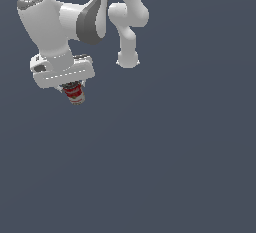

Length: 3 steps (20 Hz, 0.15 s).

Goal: Pick up the object and move it to a goal position.

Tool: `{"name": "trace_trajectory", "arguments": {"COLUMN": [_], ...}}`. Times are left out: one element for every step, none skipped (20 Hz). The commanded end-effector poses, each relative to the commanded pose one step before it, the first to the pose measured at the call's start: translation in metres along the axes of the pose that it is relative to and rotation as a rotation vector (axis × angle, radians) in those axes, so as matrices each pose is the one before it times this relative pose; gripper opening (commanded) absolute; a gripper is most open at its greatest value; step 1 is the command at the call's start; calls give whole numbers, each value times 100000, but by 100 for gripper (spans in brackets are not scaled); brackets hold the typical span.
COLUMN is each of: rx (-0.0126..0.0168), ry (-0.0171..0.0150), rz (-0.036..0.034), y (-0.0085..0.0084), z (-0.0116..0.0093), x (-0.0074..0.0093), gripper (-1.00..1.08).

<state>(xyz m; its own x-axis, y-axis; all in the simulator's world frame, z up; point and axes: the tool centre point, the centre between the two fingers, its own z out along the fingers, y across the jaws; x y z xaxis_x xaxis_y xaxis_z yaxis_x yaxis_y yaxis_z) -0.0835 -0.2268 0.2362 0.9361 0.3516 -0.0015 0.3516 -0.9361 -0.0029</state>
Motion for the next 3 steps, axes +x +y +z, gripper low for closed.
{"name": "trace_trajectory", "arguments": {"rx": [-217, 0, 0], "ry": [219, 0, 0], "rz": [-214, 0, 0], "y": [403, 72, 24], "z": [-640, -73, -24], "x": [-497, -89, -29], "gripper": [-100, -100, -100]}}
